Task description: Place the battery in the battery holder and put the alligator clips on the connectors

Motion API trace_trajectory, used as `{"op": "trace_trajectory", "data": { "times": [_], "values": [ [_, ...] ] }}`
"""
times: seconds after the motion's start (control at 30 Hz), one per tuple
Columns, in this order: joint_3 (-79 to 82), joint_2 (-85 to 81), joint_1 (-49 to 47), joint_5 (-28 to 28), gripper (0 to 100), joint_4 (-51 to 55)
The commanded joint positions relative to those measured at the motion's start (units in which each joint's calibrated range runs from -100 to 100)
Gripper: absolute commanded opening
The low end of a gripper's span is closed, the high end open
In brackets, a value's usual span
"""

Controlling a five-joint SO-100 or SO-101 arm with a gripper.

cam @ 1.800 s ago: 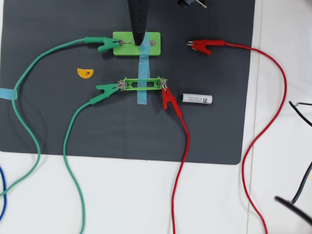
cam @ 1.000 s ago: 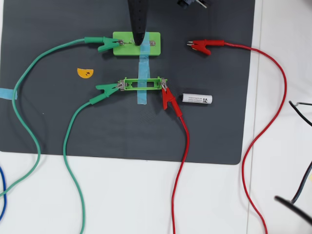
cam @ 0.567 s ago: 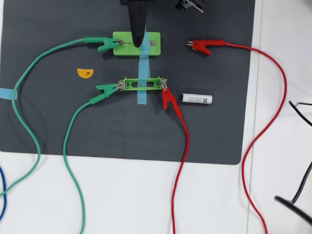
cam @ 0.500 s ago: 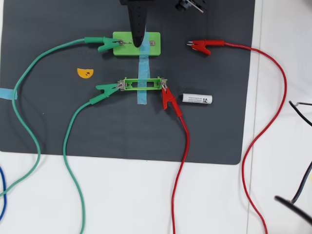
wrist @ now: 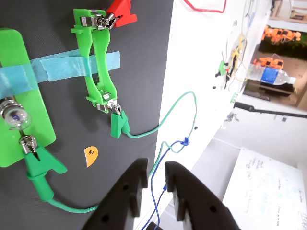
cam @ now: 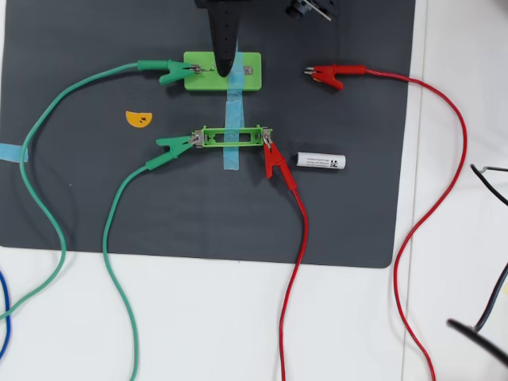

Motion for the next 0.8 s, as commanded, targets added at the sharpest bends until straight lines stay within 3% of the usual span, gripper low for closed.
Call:
{"op": "trace_trajectory", "data": {
  "times": [0.0, 0.5, 0.77],
  "values": [
    [-0.8, -0.6, -0.9, 0.0, 1, 0.0],
    [-5.7, 0.4, -3.1, -0.3, 1, 0.2],
    [-22.3, 21.1, -10.8, -0.5, 1, 0.2]
  ]
}}
